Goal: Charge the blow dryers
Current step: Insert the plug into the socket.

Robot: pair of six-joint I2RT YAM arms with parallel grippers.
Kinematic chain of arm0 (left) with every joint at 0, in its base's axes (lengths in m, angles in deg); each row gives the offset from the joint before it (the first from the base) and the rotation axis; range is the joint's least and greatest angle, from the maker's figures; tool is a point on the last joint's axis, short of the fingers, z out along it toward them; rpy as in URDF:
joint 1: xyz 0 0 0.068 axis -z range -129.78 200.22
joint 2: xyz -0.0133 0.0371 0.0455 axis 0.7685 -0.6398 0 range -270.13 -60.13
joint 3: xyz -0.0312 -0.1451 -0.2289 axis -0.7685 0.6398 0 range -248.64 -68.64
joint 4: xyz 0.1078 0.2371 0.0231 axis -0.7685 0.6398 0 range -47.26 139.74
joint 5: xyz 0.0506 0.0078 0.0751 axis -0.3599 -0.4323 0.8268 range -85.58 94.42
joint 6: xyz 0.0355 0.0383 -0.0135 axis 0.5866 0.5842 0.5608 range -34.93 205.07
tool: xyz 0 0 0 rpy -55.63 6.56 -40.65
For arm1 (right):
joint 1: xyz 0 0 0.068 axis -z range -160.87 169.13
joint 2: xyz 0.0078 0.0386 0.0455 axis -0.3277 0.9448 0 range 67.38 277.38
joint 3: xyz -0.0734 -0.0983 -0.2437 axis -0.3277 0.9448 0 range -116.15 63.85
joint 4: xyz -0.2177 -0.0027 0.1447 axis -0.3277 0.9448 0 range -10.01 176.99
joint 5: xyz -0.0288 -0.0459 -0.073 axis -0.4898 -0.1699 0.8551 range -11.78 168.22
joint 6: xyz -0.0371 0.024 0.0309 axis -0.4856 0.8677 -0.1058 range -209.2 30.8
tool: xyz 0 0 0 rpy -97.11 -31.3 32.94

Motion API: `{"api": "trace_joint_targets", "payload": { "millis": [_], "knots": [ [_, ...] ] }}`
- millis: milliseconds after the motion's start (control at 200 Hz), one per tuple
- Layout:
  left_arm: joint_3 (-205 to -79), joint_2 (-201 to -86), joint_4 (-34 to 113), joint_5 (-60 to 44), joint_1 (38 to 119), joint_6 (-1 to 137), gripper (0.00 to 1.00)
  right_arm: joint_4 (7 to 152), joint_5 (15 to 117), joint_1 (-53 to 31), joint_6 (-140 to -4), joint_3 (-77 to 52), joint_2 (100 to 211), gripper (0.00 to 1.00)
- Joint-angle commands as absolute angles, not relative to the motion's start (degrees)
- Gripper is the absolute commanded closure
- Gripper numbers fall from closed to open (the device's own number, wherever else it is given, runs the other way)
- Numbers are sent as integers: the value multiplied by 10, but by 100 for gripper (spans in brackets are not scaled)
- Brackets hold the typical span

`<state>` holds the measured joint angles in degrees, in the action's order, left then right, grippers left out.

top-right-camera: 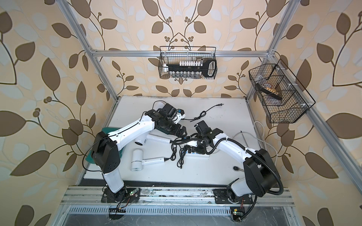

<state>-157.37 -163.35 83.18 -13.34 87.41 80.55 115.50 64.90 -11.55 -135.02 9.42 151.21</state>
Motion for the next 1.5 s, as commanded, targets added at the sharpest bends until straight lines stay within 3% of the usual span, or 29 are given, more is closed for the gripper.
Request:
{"api": "trace_joint_targets", "payload": {
  "millis": [0, 1495],
  "knots": [
    [-1579, -1606, 830, -137, 878, 816, 4, 1182, 629, -123, -1365, 109, 1523, 100],
    [-1577, -1598, 830, -136, 878, 817, 3, 1231, 727, -113, -1333, 121, 1584, 100]
  ]
}}
